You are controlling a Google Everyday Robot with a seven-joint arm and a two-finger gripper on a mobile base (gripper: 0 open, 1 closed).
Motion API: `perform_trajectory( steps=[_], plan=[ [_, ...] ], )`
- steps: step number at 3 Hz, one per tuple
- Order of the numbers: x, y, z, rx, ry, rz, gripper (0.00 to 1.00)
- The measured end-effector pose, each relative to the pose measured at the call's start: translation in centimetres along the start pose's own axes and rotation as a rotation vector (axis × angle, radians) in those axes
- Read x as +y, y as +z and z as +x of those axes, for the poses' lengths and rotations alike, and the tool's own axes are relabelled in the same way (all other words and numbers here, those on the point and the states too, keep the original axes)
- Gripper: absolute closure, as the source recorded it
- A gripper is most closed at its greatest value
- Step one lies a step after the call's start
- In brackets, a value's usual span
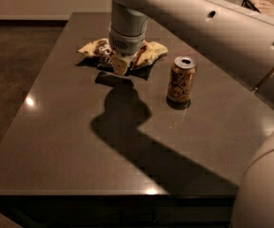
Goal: Move rxbar chocolate near brown chip bag
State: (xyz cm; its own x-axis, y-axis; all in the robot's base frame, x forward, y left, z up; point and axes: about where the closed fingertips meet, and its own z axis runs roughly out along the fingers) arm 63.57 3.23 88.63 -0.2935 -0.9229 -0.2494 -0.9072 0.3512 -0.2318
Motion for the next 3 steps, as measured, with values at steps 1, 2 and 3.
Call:
perform_trajectory(
  steps=[1, 2, 3],
  plan=[
    [-1.66, 0.31, 0.69, 0.011, 0.016, 0.040, 0.44],
    [-1.69, 0.45, 0.72, 0.013, 0.016, 0.041, 0.20],
    [-1.65, 0.60, 0.73, 0.015, 0.015, 0.040, 0.00]
  ],
)
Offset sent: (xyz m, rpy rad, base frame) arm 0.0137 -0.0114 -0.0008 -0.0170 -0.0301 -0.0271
